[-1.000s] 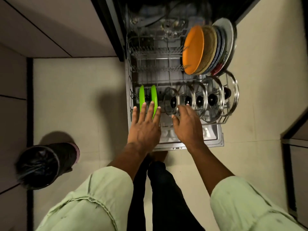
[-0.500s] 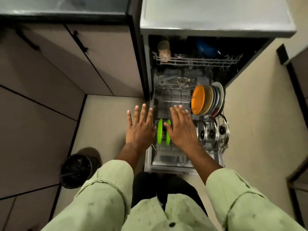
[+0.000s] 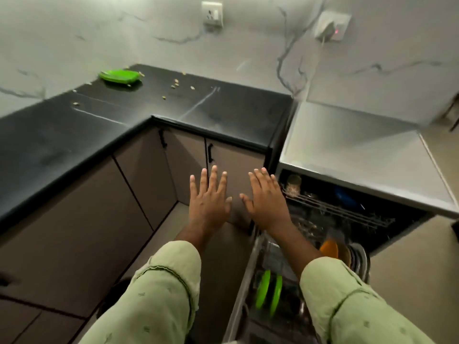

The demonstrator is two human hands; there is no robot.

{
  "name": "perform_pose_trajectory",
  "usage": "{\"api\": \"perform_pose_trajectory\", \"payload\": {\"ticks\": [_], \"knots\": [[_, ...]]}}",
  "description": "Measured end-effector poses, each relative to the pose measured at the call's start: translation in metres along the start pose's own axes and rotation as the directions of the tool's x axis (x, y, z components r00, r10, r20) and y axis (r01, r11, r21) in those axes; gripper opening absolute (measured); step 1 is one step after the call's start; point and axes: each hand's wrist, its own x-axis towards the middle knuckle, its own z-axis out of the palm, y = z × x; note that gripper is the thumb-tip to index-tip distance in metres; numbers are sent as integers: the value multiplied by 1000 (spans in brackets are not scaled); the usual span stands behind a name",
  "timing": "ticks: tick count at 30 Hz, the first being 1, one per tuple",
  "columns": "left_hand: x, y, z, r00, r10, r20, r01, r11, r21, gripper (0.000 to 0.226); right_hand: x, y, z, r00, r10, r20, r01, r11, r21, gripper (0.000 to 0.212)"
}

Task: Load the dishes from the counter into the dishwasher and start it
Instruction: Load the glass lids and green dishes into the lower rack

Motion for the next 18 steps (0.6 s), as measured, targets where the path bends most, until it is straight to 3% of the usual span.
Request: {"api": "perform_pose_trajectory", "payload": {"ticks": [10, 18], "knots": [[69, -162, -69, 989, -54, -136, 66, 994, 84, 71, 138, -130, -5, 969, -174, -177, 169, 985, -44, 64], [96, -266, -87, 982, -85, -166, 100, 991, 85, 72, 212, -212, 21, 963, -215, -164, 211, 977, -42, 66]]}}
